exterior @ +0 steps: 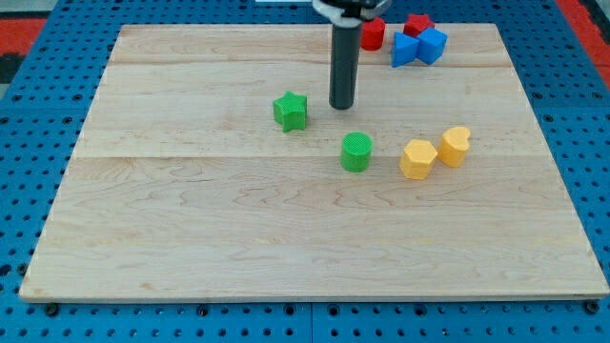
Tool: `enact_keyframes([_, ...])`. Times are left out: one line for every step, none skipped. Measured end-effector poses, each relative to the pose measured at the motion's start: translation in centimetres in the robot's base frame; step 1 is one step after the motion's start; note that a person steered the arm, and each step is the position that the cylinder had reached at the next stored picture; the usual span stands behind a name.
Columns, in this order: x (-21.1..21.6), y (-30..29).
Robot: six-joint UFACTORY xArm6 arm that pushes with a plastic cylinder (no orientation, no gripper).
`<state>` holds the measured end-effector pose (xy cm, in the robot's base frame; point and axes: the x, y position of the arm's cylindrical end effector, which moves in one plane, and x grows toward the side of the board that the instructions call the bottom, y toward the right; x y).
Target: Place the green star at the center left of the board
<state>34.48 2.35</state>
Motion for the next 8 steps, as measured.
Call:
enact_keyframes([0.3, -10.5])
enact_keyframes([1.9, -17.6])
enact_keyframes([-0.1, -14.0])
enact_keyframes([-0.5, -2.1])
enact_keyframes([6.1, -1.6])
enact_keyframes([2.9, -14.5])
enact_keyframes([1.1, -18.1])
enact_keyframes([-3.4, -18.0])
